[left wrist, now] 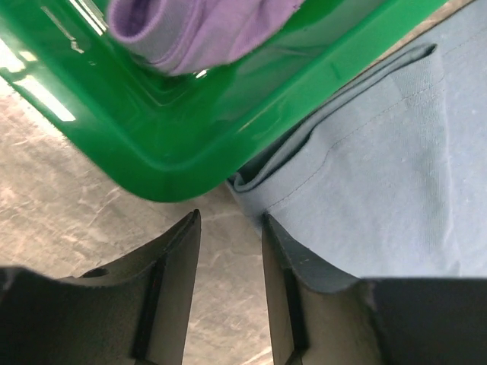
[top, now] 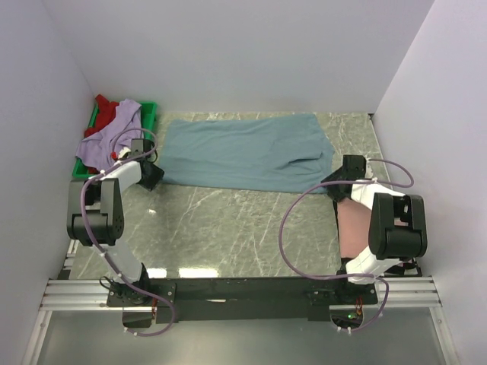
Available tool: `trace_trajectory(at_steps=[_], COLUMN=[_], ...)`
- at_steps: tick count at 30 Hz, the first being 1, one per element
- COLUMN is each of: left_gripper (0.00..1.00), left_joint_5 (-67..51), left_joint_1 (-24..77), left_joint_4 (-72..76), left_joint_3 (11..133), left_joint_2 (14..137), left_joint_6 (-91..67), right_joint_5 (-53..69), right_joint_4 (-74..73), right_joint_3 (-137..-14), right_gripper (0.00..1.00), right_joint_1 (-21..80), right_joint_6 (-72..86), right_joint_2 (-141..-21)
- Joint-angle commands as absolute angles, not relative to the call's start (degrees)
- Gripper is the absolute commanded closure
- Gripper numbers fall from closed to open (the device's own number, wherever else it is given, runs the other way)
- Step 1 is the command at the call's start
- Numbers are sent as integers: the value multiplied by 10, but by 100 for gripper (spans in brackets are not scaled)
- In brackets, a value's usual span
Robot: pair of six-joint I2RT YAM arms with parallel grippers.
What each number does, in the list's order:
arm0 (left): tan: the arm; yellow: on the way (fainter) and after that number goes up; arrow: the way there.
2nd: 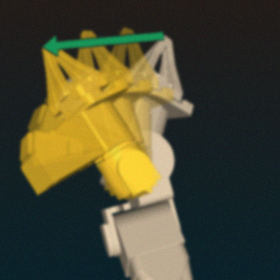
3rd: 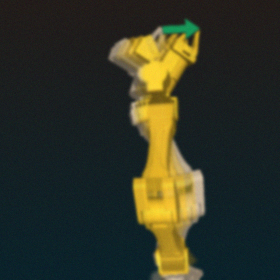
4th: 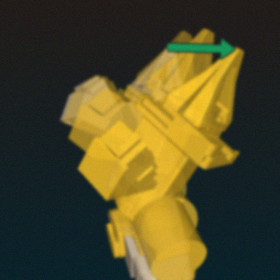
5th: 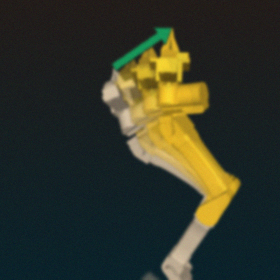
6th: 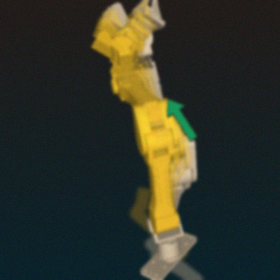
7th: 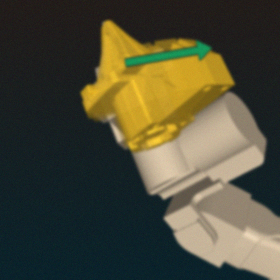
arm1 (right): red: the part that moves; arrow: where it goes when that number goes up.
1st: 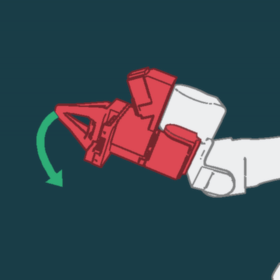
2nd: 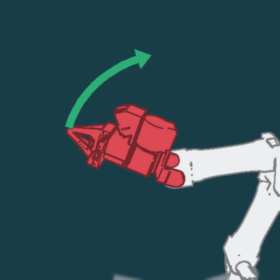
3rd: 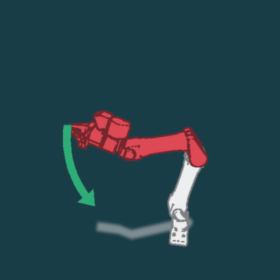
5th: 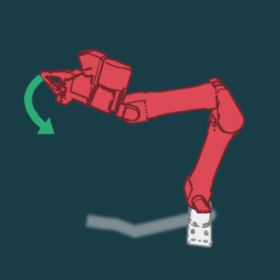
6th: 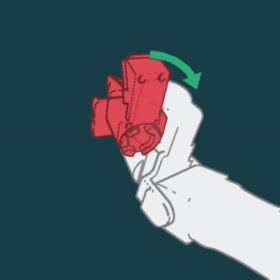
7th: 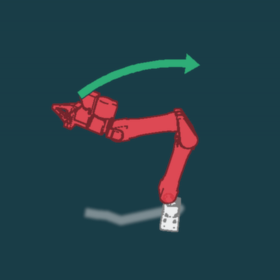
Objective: Fold and stack the t-shirts
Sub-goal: Fold the tshirt
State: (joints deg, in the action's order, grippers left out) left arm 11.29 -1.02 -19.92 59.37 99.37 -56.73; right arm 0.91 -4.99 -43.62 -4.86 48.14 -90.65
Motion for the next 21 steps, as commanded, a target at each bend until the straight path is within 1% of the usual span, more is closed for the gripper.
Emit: trace_trajectory(at_steps=[1,2,4,5,7,8,9,10,15,21], left_gripper=[58,61,66,78,90,98,99,99,99,99], left_joint_5=[128,129,134,137,138,141,141,142,163,171], left_joint_1=[-4,-3,-4,-4,-4,-4,-4,-3,-3,-4], left_joint_4=[-186,-187,-194,-196,-199,-206,-209,-214,-256,-277], left_joint_3=[626,633,639,643,649,654,657,658,667,630], left_joint_2=[1003,1008,1010,1010,1009,1006,1003,998,966,910], left_joint_6=[-574,-573,-572,-571,-570,-568,-565,-563,-556,-557], right_joint_5=[-2,-3,-2,-2,12,12,12,13,11,32], right_joint_4=[-58,-60,-62,-66,-73,-76,-91,-101,-166,-201], right_joint_3=[-458,-465,-468,-469,-474,-477,-482,-486,-519,-496], right_gripper=[49,50,58,67,80,85,93,97,99,99], right_joint_1=[-42,-42,-40,-41,-40,-40,-40,-40,-46,-54], right_joint_6=[477,476,475,474,471,469,464,461,432,423], right_joint_2=[-930,-933,-935,-933,-926,-921,-912,-908,-868,-811])
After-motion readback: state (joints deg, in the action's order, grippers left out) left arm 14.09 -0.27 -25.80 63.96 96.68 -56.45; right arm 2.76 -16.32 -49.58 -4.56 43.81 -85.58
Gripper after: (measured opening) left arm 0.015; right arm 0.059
